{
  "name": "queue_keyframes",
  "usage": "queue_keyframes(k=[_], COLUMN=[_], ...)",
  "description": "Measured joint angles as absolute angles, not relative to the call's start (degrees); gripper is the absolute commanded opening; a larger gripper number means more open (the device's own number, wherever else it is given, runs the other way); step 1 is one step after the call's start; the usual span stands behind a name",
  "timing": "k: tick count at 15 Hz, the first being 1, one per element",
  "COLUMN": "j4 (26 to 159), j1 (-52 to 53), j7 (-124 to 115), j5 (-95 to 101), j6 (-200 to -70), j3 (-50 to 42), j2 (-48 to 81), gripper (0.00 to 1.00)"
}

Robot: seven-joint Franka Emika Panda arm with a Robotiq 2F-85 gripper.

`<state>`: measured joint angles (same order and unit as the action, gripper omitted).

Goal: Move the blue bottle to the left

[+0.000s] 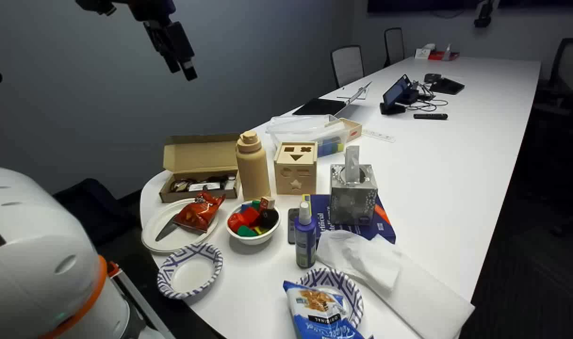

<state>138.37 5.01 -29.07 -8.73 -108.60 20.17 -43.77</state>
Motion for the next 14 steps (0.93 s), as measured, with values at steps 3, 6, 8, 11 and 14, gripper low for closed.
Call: queue_keyframes(k=[3, 6, 8, 11, 14], j4=[138.3, 138.3, 138.4, 138.9, 140.2], j1=[5.0, 5.0, 4.6, 1.9, -1.6], j7=[-29.1, -29.1, -29.2, -29.8, -30.1], j5=[-8.7, -8.7, -8.0, -5.1, -2.4], j6=[-108.6, -108.6, -108.7, -108.9, -110.0], j3=[20.2, 20.2, 20.1, 19.4, 17.3], j2=[-43.8, -43.8, -43.8, -43.7, -43.5], gripper=[1.00, 1.00, 1.00, 1.00, 1.00])
